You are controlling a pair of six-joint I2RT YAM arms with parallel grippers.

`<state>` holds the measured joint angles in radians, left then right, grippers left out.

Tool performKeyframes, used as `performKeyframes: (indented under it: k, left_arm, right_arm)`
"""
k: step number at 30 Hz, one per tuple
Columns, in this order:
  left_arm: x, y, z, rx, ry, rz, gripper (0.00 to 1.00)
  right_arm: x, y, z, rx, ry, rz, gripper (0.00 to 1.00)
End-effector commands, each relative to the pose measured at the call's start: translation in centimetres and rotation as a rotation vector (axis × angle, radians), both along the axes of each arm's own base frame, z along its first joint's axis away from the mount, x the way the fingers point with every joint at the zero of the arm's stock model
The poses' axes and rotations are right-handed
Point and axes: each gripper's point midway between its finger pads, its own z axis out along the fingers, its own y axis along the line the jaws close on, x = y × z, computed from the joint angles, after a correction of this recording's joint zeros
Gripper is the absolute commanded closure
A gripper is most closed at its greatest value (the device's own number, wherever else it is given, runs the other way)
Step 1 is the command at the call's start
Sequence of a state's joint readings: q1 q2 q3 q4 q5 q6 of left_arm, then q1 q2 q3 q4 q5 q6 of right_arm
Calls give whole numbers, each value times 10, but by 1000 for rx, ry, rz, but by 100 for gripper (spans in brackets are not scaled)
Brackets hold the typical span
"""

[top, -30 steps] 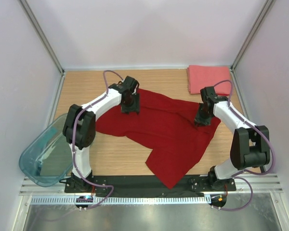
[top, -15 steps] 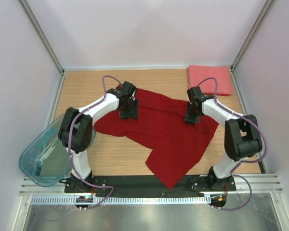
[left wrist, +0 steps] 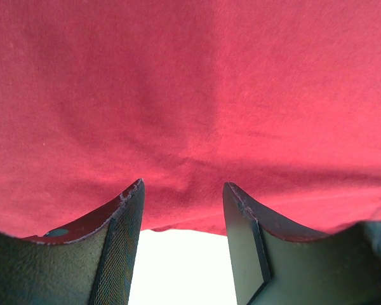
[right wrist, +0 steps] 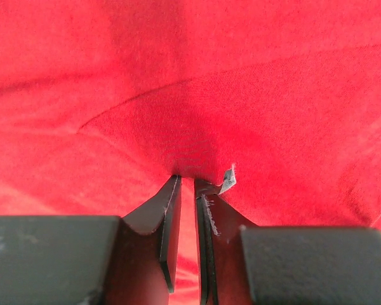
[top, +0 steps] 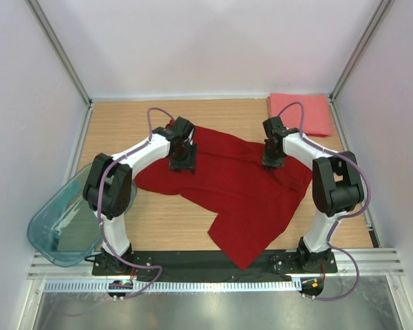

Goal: Fold and stack the t-shirts
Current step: Fold the tshirt

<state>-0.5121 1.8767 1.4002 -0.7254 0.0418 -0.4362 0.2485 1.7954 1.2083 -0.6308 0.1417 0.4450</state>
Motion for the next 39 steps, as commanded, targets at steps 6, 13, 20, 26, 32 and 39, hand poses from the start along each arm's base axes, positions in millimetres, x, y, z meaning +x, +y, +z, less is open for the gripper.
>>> performKeyframes:
  k: [6, 13, 20, 26, 32, 39]
  left_arm:
    - [-2, 6, 14, 4, -34, -18, 46]
    - [-2, 8, 14, 1, -32, -15, 46]
    - [-4, 9, 12, -2, -26, -11, 46]
    - [-6, 10, 12, -2, -27, -7, 46]
    - [-6, 11, 13, -4, -31, -2, 46]
    - [-5, 10, 12, -10, -26, 3, 46]
  right_arm:
    - [11, -4, -1, -36, -11, -7, 78]
    - [1, -1, 0, -12, 8, 16, 72]
    - [-4, -1, -10, -24, 20, 21, 77]
    - [3, -6, -6, -58, 9, 9, 87]
    - [5, -8, 25, -67, -14, 8, 99]
    - [-14, 7, 43, 22, 87, 28, 99]
